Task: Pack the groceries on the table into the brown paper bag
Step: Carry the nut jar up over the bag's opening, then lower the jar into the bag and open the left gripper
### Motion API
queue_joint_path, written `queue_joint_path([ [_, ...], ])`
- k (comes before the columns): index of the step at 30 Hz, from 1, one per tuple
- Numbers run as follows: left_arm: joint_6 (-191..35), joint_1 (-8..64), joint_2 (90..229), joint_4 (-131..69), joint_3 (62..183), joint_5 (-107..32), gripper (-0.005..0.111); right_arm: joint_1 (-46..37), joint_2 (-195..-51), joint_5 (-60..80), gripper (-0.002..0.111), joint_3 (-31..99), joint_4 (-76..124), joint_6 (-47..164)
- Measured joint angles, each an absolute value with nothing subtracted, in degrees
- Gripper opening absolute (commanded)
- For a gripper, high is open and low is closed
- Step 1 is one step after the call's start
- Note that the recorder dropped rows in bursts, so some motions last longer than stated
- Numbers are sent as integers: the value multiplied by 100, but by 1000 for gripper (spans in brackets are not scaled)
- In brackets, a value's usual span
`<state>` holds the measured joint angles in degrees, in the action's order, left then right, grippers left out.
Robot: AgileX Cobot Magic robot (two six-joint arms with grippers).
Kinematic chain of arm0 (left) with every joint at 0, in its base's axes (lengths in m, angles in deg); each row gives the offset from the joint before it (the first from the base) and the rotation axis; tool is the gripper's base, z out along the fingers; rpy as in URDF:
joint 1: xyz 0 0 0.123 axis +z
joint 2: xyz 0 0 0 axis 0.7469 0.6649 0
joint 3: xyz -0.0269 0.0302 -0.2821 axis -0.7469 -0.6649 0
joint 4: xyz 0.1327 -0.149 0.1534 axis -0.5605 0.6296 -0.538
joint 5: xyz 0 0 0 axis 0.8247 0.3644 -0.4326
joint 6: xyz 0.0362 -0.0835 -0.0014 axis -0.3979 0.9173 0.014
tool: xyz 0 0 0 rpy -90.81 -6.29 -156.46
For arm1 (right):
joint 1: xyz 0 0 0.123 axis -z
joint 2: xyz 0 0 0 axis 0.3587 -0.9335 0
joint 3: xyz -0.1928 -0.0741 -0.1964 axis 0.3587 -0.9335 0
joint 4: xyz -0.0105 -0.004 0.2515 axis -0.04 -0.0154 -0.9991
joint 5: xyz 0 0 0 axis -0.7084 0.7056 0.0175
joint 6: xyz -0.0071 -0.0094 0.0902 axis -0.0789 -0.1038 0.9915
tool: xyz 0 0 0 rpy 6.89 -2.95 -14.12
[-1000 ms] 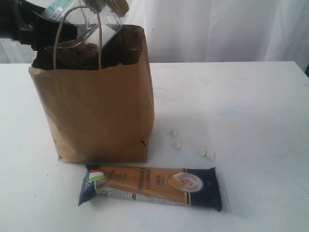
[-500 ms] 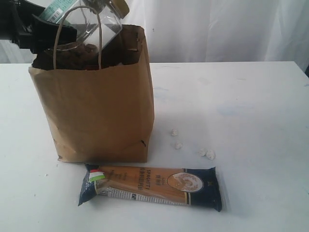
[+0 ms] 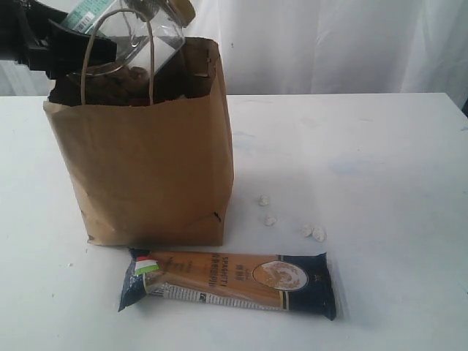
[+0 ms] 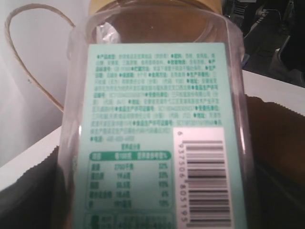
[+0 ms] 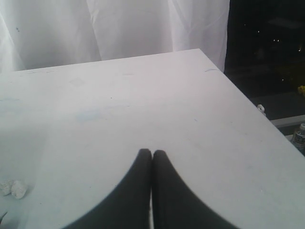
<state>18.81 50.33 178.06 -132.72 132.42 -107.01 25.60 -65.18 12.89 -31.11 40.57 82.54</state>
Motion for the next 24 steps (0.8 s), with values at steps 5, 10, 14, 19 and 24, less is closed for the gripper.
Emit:
queue_joint_path([
  [5,1881,5033,17806,-13272,13242,-10701,55,2560,-6518,1289,0,-3111,4057,8254],
  [10,2076,5033,17806,-13272,13242,-10701,55,2560,-6518,1289,0,-3111,4057,8254],
  [14,2521,5033,17806,-13272,13242,-10701,58,2560,-6518,1289,0,-3111,4057,8254],
  [19,2614,5033,17806,-13272,13242,-10701,86,2560,-6518,1289,0,-3111,4057,8254],
  [24,2629,5033,17806,-13210,13242,-10701,102,2560,-6518,1289,0,-3111,4057,8254],
])
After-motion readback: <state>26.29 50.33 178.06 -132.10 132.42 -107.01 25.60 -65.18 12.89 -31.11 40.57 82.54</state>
